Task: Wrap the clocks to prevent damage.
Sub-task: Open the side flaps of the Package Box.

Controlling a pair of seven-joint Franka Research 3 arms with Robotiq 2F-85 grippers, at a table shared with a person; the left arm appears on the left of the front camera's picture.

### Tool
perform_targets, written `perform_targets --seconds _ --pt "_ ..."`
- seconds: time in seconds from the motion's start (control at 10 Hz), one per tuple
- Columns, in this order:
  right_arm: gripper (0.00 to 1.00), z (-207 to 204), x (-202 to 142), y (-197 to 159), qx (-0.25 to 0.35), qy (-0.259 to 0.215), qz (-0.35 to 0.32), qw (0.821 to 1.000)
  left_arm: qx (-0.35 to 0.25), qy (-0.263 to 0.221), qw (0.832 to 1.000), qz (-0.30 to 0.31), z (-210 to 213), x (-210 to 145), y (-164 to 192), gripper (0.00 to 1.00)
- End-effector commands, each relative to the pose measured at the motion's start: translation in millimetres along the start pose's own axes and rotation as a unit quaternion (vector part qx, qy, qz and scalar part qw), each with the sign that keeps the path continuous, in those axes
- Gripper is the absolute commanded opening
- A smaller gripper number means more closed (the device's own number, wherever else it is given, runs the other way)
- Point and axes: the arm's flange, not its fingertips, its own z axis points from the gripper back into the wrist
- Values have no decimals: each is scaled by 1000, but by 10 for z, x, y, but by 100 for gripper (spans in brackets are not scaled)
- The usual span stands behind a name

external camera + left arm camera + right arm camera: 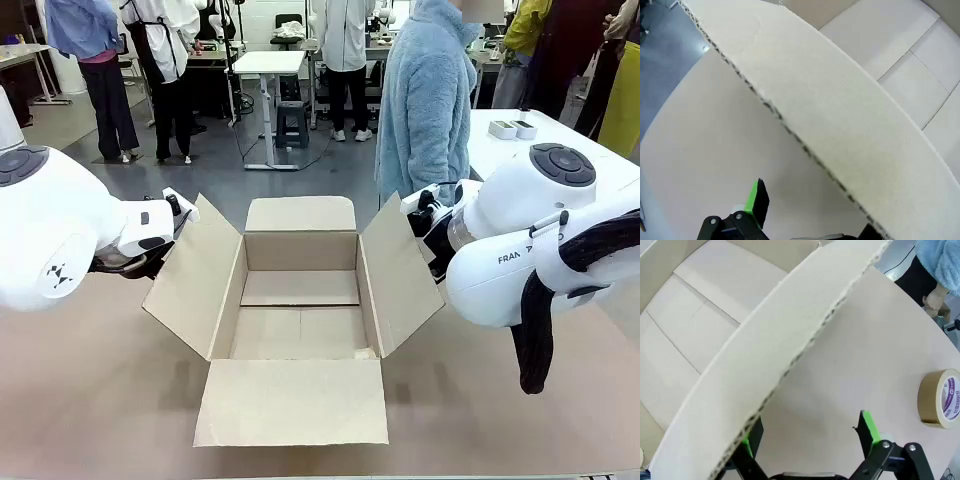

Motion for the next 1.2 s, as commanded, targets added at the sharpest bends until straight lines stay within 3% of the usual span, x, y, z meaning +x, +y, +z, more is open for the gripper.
perform_targets --seconds 0.0,1.1 --pt "100 0 0 0 0 0 0 1000 0 0 1000 0 1 0 -1 100" --pt "100 0 0 0 0 0 0 1000 0 0 1000 0 1 0 -1 100"
